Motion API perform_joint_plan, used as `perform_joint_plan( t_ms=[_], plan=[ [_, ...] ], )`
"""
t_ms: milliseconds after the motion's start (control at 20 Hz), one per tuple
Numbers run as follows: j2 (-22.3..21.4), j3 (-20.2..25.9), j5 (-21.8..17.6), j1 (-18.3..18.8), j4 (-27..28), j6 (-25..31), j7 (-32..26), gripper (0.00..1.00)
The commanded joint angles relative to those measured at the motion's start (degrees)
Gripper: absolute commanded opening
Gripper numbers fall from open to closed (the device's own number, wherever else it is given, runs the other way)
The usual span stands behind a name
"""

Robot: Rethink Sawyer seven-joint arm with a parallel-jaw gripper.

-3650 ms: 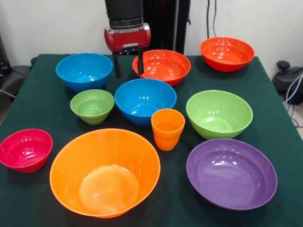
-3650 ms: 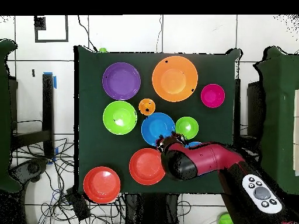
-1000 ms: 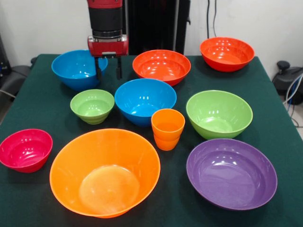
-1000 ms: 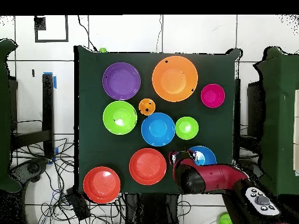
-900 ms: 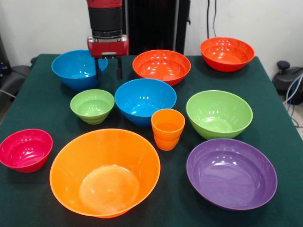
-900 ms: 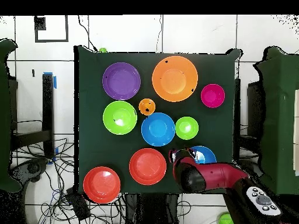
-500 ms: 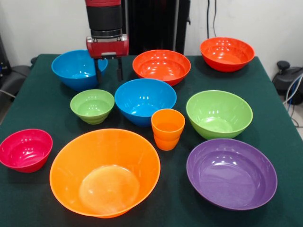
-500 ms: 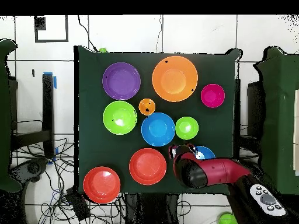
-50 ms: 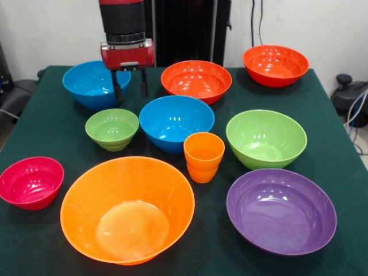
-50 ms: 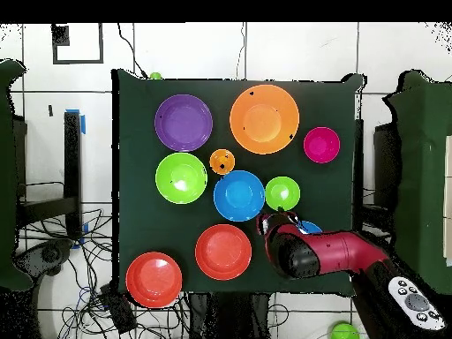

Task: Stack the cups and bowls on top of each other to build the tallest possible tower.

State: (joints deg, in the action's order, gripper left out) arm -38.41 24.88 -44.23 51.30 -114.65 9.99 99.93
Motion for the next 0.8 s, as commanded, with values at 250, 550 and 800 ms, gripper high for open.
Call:
perform_joint_plan(
  t_ms=[250, 550, 800],
  plan=[
    [-0.2, 9.3, -2.8, 2.3, 3.4, 9.0, -10.3, 1.0],
    [1.1, 12.1, -4.1, 5.3, 3.8, 8.9, -11.3, 1.0],
    [4.4, 13.1, -5.8, 5.2, 3.3, 4.2, -7.4, 1.0]
  ],
)
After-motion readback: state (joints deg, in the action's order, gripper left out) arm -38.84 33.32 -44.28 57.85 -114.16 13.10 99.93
